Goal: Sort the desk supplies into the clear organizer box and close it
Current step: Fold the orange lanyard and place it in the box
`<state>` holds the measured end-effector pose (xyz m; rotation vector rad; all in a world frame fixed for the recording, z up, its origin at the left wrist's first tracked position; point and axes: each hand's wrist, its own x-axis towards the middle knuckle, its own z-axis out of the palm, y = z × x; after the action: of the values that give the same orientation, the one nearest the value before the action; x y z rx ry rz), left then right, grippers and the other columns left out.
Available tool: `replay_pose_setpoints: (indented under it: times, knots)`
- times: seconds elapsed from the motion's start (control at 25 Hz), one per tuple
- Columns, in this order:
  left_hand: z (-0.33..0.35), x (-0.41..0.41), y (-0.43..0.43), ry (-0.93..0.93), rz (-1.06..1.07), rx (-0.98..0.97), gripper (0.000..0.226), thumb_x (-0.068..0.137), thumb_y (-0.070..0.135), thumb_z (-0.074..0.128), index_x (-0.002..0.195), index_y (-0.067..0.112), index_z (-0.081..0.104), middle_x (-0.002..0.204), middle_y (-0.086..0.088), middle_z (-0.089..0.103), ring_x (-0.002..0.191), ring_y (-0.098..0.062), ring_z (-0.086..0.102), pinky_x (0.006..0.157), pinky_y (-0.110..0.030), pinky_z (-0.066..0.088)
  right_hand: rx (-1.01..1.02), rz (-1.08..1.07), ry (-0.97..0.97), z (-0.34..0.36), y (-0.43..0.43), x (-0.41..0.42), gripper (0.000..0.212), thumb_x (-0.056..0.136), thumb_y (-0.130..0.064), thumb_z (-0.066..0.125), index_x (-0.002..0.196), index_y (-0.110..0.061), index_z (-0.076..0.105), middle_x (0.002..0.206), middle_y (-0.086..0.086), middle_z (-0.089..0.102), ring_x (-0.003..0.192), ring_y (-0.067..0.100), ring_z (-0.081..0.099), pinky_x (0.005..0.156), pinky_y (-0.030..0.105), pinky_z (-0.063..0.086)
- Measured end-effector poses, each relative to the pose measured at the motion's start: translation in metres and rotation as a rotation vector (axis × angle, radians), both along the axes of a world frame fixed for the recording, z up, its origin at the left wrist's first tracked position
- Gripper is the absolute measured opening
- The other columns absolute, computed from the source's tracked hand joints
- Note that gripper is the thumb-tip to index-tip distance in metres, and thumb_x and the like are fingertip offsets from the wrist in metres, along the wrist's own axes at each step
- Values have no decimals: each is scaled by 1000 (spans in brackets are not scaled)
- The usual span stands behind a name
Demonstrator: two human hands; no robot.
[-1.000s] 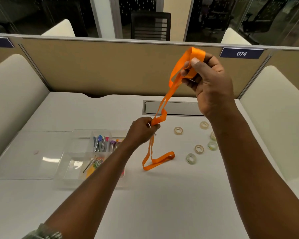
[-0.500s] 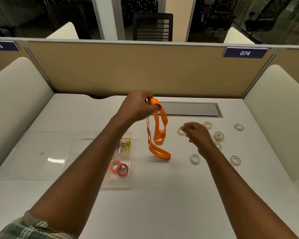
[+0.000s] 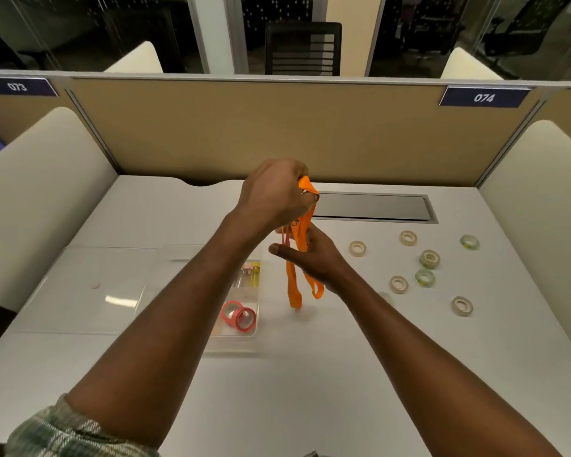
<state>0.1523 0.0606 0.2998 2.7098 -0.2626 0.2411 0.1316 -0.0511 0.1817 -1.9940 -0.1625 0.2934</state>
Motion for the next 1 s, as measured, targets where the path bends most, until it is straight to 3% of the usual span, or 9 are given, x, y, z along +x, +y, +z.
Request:
replay_pose_setpoints:
  times: [0.12, 0.32, 0.44, 0.56, 0.68, 0.84, 0.92, 1.0]
  knots:
    - [8, -3, 9, -16, -7, 41, 9, 80, 15, 66, 76, 17, 58, 69, -2, 59, 69, -24, 57, 59, -33, 48, -4, -4, -43, -13, 10, 1, 18, 97, -31, 60, 112, -21, 67, 111, -2, 73, 104, 17, 67, 94, 41, 54]
    - [4, 1, 51, -9, 38, 59, 28, 80, 7, 60, 69, 25, 41, 65, 2, 50, 59, -15, 44, 51, -26, 32, 37, -20, 41, -22, 2, 4, 21, 104, -25, 48, 99, -21, 68, 85, -3, 70, 84, 12, 68, 83, 34, 52]
    - [-19, 6, 93, 120, 42, 45, 22, 82, 10, 64, 83, 25, 47, 78, 3, 55, 65, -13, 50, 53, -27, 37, 129, -6, 67, -14, -15, 12, 22, 103, -24, 49, 100, -19, 71, 78, -1, 68, 80, 18, 69, 78, 31, 52]
    - [-60, 7, 124, 378, 47, -89, 21, 85, 16, 69, 97, 22, 53, 87, 2, 58, 73, -13, 55, 57, -24, 41, 238, -50, 41, 5, -18, 22, 22, 103, -19, 48, 99, -18, 69, 78, 2, 66, 78, 19, 67, 77, 31, 53]
    - [-105, -1, 135, 620, 6, -472, 10, 90, 20, 66, 98, 17, 61, 88, -4, 63, 79, -17, 58, 66, -28, 47, 342, -133, 0, 26, -8, 33, 23, 105, -23, 45, 107, -18, 68, 96, 9, 73, 90, 22, 71, 82, 33, 57]
    - [-147, -13, 122, 655, -27, -701, 11, 93, 14, 59, 103, 16, 64, 90, -10, 64, 78, -18, 58, 70, -32, 50, 511, -244, 33, 40, 17, 40, 25, 105, -27, 45, 118, -20, 65, 114, 9, 74, 109, 28, 69, 93, 40, 56]
    - [-156, -15, 112, 652, -9, -711, 20, 93, 17, 62, 114, 20, 62, 103, -10, 67, 88, -18, 63, 79, -36, 53, 570, -243, 35, 43, 26, 41, 30, 105, -29, 43, 122, -14, 63, 113, 4, 76, 109, 25, 71, 94, 41, 55]
    - [-157, -13, 108, 622, -8, -648, 43, 89, 27, 68, 129, 28, 51, 122, -6, 62, 109, -19, 61, 86, -35, 54, 624, -214, 52, 44, 34, 41, 30, 105, -30, 41, 121, -13, 60, 112, 4, 76, 109, 24, 71, 98, 47, 53]
